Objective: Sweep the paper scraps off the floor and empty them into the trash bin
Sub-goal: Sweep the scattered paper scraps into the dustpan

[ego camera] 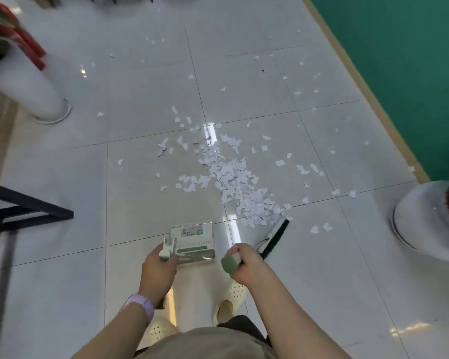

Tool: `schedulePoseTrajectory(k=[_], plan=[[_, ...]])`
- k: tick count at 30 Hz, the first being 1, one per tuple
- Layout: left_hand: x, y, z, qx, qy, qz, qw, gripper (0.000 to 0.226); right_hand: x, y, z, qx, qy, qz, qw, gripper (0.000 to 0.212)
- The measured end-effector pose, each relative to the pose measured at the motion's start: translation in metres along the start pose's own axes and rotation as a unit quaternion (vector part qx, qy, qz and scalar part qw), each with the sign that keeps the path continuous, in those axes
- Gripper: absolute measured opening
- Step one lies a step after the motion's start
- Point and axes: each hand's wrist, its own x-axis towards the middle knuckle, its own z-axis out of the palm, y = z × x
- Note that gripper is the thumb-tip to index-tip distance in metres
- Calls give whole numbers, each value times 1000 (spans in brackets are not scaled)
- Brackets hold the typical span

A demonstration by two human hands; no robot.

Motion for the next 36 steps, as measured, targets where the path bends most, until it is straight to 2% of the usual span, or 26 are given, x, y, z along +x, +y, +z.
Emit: schedulePoseTrajectory(k=[4, 6, 11, 16, 21, 25, 29, 36], plan=[[-9, 11, 1, 4, 31, 3, 999, 29, 22, -63, 32, 27, -74, -31, 996, 34], [-12, 16, 2, 14, 36, 9, 999, 29, 36, -93, 26, 92, -113, -30, 989, 34], [0, 34, 11, 51, 43, 14, 998, 21, 55, -153, -28, 279, -244, 39, 928, 27], [18, 53, 29, 83, 15, 42, 996, 26, 27, -159, -81, 262, -303, 39, 915, 34], [45, 74, 58, 95, -30, 80, 992, 30, -13, -130, -131, 252, -250, 6, 935, 35], [72, 97, 89, 109, -94, 112, 983, 28, -29, -115, -152, 241, -186, 29, 952, 37], [99, 131, 118, 145, -166, 144, 965, 25, -47, -104, -153, 255, -70, -10, 964, 33], [122, 187, 166, 147, -271, 167, 937, 13, -78, -96, -163, 370, 9, -81, 925, 28]])
